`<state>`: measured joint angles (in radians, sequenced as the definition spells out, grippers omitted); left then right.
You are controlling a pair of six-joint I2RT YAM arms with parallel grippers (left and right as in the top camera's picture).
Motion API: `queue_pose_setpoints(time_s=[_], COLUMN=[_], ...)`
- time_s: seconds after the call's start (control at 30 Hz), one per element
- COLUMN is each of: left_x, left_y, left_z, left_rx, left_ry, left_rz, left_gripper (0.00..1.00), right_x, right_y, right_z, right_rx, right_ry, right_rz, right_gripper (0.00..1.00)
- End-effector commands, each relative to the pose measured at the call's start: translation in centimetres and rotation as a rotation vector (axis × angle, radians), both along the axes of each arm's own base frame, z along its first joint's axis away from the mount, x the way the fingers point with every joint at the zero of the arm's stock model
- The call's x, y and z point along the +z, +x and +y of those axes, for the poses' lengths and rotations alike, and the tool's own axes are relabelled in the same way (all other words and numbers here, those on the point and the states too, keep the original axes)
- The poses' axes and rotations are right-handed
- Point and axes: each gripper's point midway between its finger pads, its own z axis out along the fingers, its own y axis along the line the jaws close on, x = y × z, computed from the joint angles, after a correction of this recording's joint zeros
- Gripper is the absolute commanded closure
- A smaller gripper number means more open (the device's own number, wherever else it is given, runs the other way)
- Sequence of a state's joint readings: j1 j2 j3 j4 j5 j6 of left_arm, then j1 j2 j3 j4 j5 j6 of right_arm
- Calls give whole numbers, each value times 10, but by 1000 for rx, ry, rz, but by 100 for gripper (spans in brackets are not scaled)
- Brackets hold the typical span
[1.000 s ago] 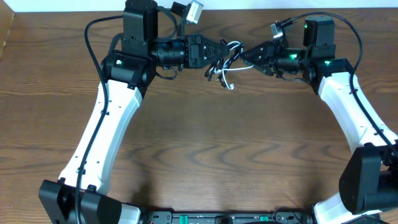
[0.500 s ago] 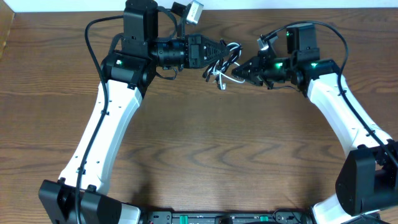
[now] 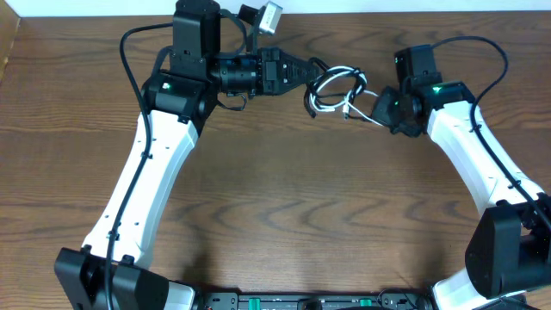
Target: Untangle cables
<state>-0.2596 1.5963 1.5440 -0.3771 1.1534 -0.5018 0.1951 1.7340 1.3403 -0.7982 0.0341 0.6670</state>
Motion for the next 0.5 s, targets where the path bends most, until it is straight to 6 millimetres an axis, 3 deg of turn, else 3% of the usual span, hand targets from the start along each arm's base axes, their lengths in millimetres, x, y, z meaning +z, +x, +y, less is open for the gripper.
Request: queue_pose_setpoints(time_s=[0.0,0.17,0.33,0.4,0.47], left_x=[13,13,13,13,13], left_y=[-5,-5,-5,-5,-5], left_z=[2,2,2,2,2], left_rx=[-16,-13,-12,-12,-13], left_ry=[-24,-26,-27,-27,-27], left_rz=[-25,-14,-6,-6,-5], left_gripper=[93,93,93,93,93], right_x=[3,11,15,12,4], right_y=[-5,-20,-34,-36,-29], right_z=[-61,-92,-108,-107,-87], right_rx=[-104,-146,-157,-152,-67], right_ry=[-328,-508,-590,-571,-462], right_rz=[4,47,99,112,112], right_gripper=[99,99,99,99,99])
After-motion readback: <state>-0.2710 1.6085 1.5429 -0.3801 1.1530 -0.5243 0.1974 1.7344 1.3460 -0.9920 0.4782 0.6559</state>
